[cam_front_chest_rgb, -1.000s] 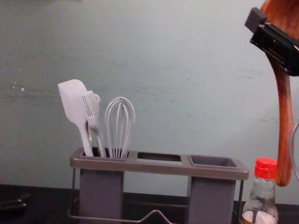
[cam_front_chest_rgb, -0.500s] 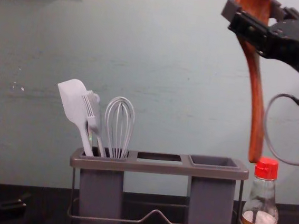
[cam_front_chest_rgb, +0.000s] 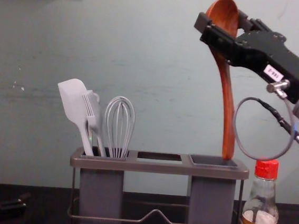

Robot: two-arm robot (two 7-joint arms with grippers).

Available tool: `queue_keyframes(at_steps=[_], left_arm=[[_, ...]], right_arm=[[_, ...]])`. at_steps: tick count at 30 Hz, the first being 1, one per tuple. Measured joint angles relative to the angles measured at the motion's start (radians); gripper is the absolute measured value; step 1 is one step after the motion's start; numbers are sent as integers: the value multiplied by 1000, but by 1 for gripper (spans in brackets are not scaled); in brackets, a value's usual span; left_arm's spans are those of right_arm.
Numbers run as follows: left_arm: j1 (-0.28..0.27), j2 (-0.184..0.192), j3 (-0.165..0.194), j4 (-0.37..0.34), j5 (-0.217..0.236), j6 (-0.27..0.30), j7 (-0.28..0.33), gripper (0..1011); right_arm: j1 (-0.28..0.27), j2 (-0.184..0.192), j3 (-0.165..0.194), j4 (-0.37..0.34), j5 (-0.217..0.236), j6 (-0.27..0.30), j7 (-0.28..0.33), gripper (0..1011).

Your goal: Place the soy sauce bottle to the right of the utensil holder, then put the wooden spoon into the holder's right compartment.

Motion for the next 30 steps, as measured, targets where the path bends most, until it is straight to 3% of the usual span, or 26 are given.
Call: queue_keyframes(at_steps=[17,30], left_arm=[[0,0,0,0,0,0,0,1005],[0,0,0,0,0,0,0,1005]], right_arm=[[92,-51,-25,177,-44,-63,-6,840],[84,-64,-29,262,-67,-110,6,840]])
